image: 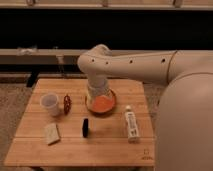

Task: Knock the eraser over

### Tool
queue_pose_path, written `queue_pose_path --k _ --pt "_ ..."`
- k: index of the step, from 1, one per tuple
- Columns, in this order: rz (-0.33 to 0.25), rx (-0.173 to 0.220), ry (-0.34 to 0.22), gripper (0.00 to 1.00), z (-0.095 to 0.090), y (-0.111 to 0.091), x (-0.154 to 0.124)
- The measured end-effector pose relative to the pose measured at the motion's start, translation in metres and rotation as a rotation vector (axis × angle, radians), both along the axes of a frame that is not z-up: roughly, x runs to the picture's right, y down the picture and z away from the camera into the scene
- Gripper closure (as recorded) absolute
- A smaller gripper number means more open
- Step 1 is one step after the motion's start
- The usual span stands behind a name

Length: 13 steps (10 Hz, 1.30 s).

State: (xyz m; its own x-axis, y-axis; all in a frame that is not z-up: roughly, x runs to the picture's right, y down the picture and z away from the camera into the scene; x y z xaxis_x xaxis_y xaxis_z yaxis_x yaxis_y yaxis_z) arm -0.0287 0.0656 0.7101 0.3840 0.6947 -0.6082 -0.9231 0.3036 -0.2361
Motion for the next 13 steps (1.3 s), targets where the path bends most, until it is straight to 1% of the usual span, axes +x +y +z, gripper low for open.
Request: queue_pose_path --k 2,3,5,6,7,9,10,11,13 --pt "0.005 -0.001 0.009 0.26 0.0 0.002 0.003" --pt "0.01 0.005 0.021 0.26 0.002 0.005 0.012" --pt "0.027 0.0 0.045 0.26 0.008 0.019 0.031" --pt "0.037 -0.009 0.063 0.26 0.019 0.032 0.041" --pt "0.039 -0.018 0.068 0.26 0.025 0.041 0.042" --pt "0.019 -0.036 0.079 0.26 0.04 0.059 0.045" --pt "0.004 -0.051 0.081 0.26 0.049 0.071 0.042" --pt "-0.006 -0.062 0.081 0.26 0.052 0.077 0.038" --pt "-0.041 -0.103 0.079 0.26 0.056 0.096 0.034"
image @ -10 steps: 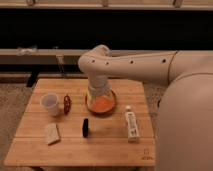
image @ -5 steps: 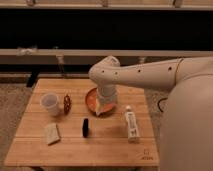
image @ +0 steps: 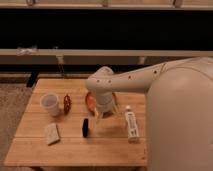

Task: Knock the eraser over

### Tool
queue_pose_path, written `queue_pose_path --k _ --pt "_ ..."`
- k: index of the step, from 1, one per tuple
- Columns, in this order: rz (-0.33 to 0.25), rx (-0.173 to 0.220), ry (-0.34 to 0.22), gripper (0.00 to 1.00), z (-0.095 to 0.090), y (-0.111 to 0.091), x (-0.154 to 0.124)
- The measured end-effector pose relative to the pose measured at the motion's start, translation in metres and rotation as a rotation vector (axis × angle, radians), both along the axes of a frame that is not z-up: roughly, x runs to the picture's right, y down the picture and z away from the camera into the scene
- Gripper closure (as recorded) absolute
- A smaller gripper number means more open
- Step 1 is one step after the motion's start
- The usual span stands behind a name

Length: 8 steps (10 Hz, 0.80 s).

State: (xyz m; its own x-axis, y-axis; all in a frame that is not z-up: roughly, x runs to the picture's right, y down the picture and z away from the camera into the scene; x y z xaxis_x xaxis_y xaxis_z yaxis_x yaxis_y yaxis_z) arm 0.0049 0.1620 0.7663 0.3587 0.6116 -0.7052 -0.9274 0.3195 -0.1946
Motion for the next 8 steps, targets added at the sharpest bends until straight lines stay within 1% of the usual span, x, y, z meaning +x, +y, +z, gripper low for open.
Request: queue_pose_path --k 2,3,6,8 --pt "-0.02 -0.032 -0.025 0.26 -0.008 0.013 -0.011" --pt "-0.029 -0.049 -0.044 0.26 -0.011 0.017 -0.021" --pt "-0.057 -0.071 -0.092 0.26 -0.014 0.02 -0.049" --pt "-0.069 -0.078 -0.123 0.26 -0.012 0.015 -0.067"
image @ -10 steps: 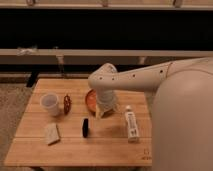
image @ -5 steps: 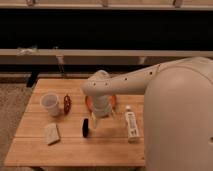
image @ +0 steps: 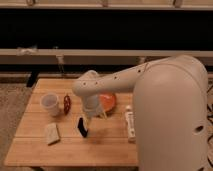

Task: Knock the eraser over

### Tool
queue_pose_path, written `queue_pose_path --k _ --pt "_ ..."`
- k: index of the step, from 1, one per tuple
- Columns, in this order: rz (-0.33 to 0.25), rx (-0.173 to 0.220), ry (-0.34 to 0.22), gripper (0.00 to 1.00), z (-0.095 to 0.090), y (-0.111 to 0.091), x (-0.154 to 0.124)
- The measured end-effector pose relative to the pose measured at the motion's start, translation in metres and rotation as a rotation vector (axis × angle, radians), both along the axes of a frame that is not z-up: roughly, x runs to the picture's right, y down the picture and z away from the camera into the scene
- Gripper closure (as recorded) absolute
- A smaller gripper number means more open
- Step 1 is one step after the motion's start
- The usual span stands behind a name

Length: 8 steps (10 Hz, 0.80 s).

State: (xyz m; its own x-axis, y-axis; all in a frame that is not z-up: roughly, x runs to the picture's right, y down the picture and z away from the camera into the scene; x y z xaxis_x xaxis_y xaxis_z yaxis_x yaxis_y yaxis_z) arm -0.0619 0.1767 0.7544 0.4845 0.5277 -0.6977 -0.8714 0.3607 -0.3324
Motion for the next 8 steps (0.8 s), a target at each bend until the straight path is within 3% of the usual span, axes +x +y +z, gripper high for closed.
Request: queue_pose_path --k 3,6,8 --pt "-0.002 0.018 -0.042 0.26 -0.002 -0.014 -0.015" --pt "0.039 0.042 -0.074 0.26 -0.007 -0.038 -0.007" --pt "0.041 0.046 -0.083 0.26 -0.007 -0.038 -0.012"
